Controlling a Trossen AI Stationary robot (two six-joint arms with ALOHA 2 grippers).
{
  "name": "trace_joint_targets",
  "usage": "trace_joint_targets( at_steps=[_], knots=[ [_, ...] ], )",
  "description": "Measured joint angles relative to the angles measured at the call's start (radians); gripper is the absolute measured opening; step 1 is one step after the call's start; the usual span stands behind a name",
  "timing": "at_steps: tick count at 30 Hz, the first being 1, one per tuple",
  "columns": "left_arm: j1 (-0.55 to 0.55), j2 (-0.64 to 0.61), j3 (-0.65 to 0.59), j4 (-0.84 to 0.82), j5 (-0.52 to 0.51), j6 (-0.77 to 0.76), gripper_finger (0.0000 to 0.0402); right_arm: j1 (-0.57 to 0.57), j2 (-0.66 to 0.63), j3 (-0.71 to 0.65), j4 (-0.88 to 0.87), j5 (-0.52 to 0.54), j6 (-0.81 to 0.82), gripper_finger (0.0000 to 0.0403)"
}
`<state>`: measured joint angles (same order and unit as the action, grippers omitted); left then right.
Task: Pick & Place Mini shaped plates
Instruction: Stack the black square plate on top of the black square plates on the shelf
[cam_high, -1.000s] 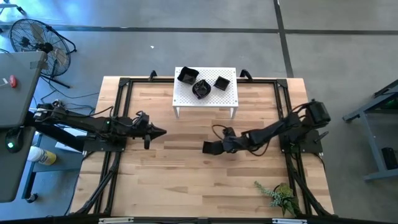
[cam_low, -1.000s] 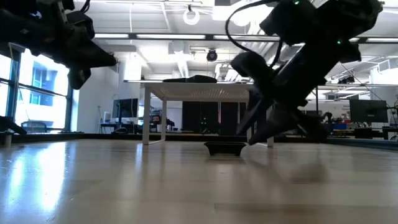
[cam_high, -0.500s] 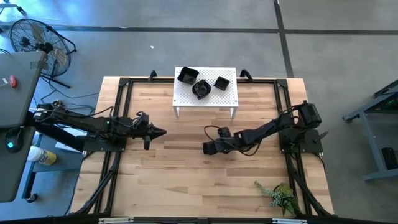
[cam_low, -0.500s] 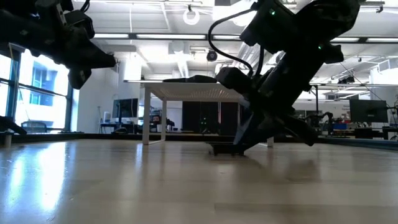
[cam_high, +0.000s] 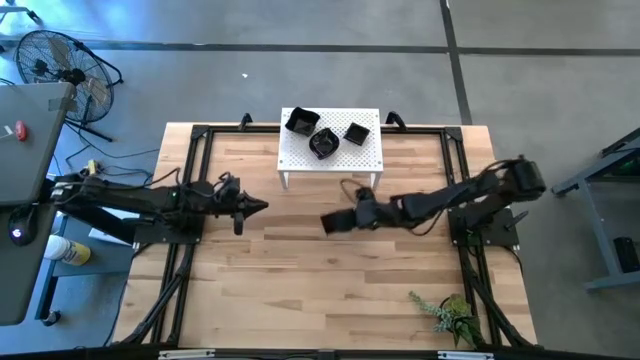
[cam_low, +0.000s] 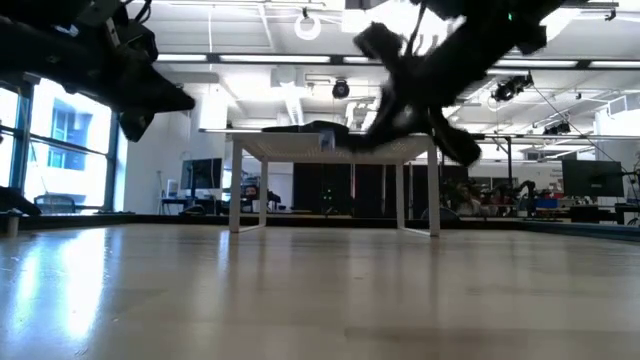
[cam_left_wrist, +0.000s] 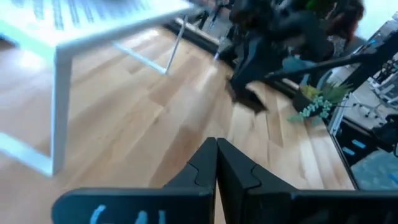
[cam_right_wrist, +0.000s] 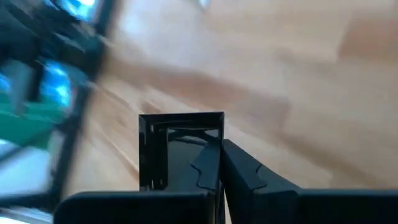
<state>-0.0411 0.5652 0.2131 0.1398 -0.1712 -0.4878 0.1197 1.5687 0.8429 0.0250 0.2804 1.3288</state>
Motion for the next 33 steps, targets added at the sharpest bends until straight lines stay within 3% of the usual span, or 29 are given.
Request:
trace_joint_targets(
  at_steps=[6,10,16,21,33],
  knots=[
    [0.155,0.0,0.0,0.094,0.105,0.083,0.0,-0.098,-0.177,0.104,-0.165,0.183,-0.024,0.0012],
    [0.237,0.0,0.0,0.092,0.172,0.095,0.0,-0.245,-0.209,0.228,-0.37,0.25,0.023,0.001],
    [0.305,0.0,0.0,0.09,0.224,0.116,0.0,-0.487,-0.2,0.29,-0.408,0.145,0.039,0.001],
    [0.318,0.0,0.0,0.09,0.228,0.124,0.0,-0.605,-0.2,0.287,-0.41,0.075,0.083,0.001],
    [0.316,0.0,0.0,0.089,0.182,0.155,0.0,-0.599,-0.092,0.288,-0.37,0.024,0.217,0.0012]
  ],
)
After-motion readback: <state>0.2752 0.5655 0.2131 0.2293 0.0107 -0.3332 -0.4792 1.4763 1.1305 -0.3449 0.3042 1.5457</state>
